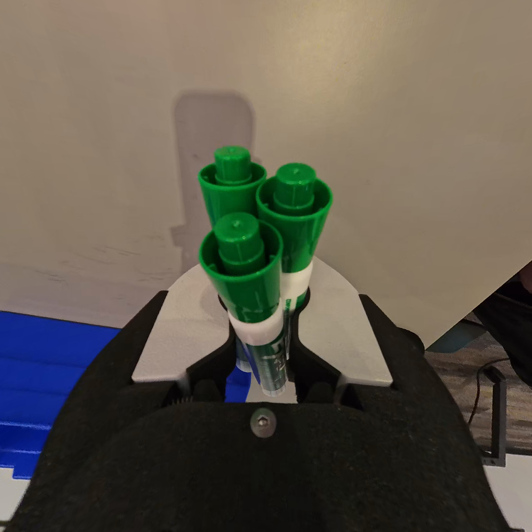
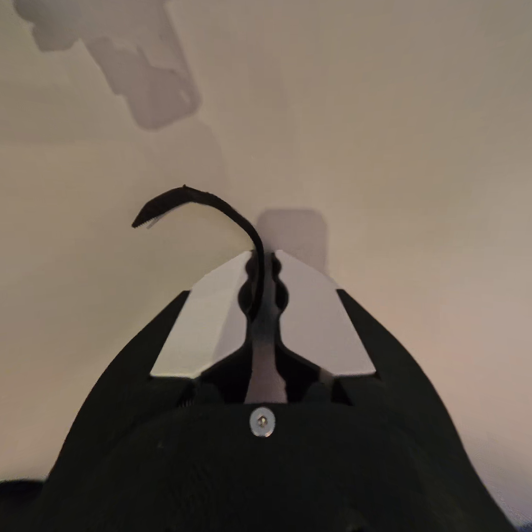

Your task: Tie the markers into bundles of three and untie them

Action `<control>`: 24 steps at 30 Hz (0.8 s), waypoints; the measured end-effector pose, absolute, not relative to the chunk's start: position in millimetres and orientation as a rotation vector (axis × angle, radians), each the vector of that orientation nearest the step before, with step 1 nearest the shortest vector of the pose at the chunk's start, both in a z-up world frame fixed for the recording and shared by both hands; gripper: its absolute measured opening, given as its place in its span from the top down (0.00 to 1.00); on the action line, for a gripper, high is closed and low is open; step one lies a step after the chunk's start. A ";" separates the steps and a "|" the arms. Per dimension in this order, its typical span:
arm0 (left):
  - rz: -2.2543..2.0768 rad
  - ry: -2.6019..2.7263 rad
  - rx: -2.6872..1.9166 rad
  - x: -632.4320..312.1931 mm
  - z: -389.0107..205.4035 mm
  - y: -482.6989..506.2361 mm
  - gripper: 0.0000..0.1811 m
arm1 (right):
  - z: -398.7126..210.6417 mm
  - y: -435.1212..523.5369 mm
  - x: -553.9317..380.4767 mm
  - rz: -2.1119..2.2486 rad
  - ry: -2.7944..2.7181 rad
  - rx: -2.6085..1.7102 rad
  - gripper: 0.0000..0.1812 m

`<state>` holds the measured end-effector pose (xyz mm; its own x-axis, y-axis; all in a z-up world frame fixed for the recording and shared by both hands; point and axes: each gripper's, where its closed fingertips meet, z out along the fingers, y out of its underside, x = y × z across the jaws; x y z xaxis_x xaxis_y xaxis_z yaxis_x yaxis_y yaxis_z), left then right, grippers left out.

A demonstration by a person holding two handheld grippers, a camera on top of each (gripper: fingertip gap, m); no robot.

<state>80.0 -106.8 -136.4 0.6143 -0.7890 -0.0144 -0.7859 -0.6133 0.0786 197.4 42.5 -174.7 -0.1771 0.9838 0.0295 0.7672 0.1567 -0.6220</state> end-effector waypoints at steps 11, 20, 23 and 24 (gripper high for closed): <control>0.048 -1.258 2.808 87.1 -137.5 -99.9 0.77 | -123.5 22.6 180.2 1.082 -1.658 -1.671 0.98; 0.145 -1.214 2.837 101.6 -134.6 -100.5 0.77 | -70.2 -6.5 162.2 1.359 -1.446 -1.471 0.98; 0.204 -1.216 2.825 106.5 -133.2 -104.7 0.77 | -41.2 -30.9 165.6 1.372 -1.478 -1.136 0.98; 0.239 -1.223 2.823 109.9 -132.4 -106.1 0.77 | -31.7 -36.5 166.9 1.354 -1.468 -1.049 0.98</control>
